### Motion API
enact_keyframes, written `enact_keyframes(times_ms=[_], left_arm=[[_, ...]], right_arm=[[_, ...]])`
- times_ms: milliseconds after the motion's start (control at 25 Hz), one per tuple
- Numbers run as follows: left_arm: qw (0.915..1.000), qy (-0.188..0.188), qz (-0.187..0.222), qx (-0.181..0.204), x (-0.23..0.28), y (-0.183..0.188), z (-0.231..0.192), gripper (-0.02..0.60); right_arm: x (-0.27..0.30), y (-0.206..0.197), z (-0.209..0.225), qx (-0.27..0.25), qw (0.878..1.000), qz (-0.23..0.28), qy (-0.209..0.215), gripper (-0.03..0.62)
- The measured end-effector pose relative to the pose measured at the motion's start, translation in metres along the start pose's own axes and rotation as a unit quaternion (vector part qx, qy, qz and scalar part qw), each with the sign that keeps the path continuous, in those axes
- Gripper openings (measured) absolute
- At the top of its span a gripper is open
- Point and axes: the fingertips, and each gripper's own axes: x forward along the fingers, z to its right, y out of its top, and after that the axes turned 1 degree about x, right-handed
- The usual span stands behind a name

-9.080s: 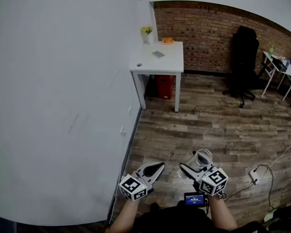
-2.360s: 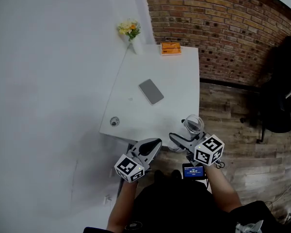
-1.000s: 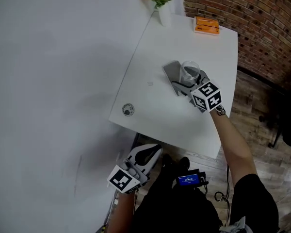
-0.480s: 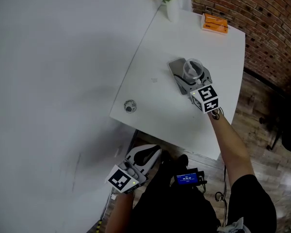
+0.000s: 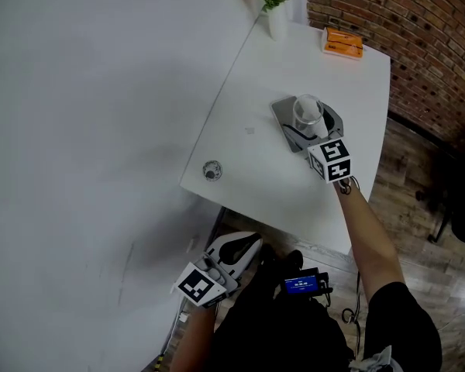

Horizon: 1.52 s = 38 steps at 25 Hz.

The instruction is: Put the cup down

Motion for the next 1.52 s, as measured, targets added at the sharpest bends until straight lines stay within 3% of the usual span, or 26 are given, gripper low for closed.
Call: enact_keyframes(times_ms=[280,520,760,960,1160,1520], left_arm=[[0.9999,0.005,0.009,-0.006,-0.010,0.001,-0.001,0.009],[0.9997,-0.002,0.023,-0.004,-0.014,0.003,0.001,0.009],[0.9991,-0.016,0.038,-0.006,-0.013,0.008,0.012,0.009],[0.9982,-0.039,0.046,-0.004,-0.006,0.010,0.027,0.009],[0.9966,-0.067,0.048,0.004,0.001,0.016,0.040,0.009],[0.9932,-0.108,0.033,0.026,0.013,0.015,0.062,0.009]], right_arm=[[-0.068,-0.019,0.001,0.024,0.999,-0.010,-0.028,0.459],[-0.124,-0.037,-0.007,0.092,0.995,-0.028,-0.030,0.459],[-0.174,-0.029,-0.037,0.164,0.986,-0.023,0.018,0.456],[-0.215,0.000,-0.057,0.228,0.972,0.028,0.051,0.433],[-0.246,0.024,-0.074,0.212,0.975,0.057,0.044,0.416],[-0.287,0.034,-0.103,0.167,0.985,0.036,0.030,0.413]])
